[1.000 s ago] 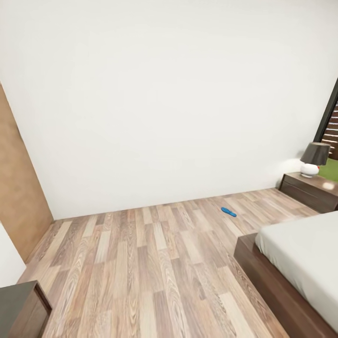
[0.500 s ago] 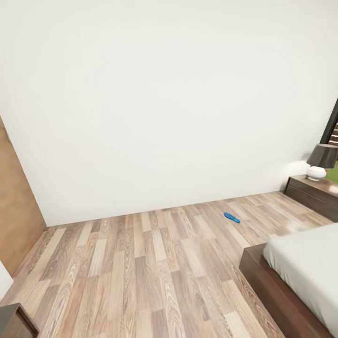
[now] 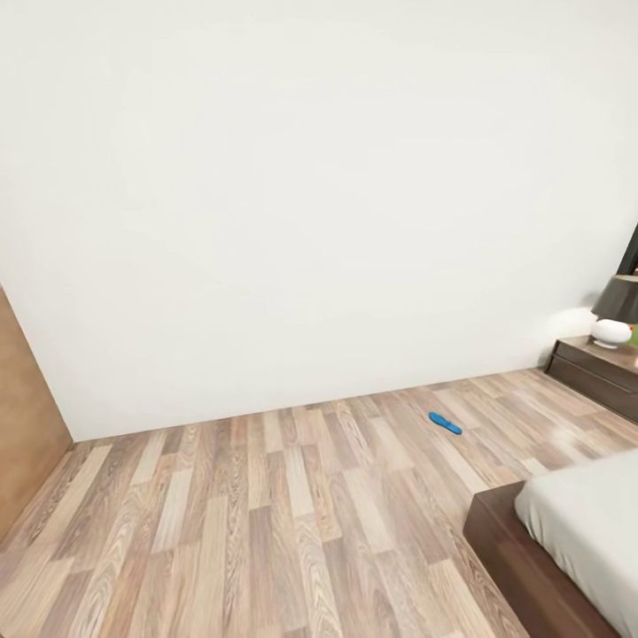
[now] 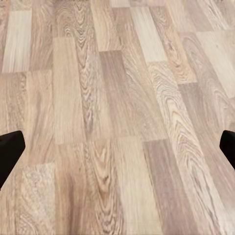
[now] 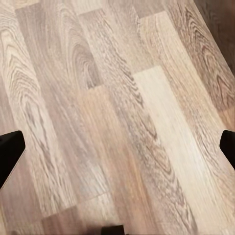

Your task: In the bedroom, move the book from the bed onto either nightstand, and place the two sandals side by side next to the bed.

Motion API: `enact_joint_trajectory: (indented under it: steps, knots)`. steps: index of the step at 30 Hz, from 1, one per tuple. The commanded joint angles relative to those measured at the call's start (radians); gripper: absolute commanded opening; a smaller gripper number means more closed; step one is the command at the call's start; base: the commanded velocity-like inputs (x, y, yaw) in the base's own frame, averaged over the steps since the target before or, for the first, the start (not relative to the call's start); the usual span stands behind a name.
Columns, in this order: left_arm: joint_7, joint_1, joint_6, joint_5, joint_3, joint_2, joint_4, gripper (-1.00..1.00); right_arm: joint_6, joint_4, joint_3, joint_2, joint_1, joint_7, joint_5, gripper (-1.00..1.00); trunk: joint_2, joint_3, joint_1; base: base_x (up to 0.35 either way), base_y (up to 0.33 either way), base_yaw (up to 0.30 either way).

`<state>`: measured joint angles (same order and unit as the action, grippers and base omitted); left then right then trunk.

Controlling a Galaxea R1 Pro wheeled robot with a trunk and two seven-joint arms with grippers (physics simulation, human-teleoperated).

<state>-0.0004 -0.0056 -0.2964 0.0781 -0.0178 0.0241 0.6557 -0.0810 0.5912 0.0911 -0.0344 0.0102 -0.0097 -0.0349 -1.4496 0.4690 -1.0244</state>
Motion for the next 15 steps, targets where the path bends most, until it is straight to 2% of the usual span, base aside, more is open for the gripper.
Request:
enact_joint_trajectory:
  steps: [1, 15]
  knots:
    - [-0.001, -0.001, -0.002, 0.008, -0.001, 0.000, 0.000, 1.00, -0.003, -0.001, 0.000, 0.000, 0.001, -0.001, -0.004, 1.00, 0.000, 0.001, -0.001, 0.333, 0.000, 0.000]
    - [-0.001, -0.001, -0.002, 0.008, -0.001, 0.000, -0.001, 1.00, -0.003, -0.001, 0.000, 0.000, 0.001, -0.004, -0.003, 1.00, 0.000, 0.001, -0.001, 0.333, 0.008, 0.000]
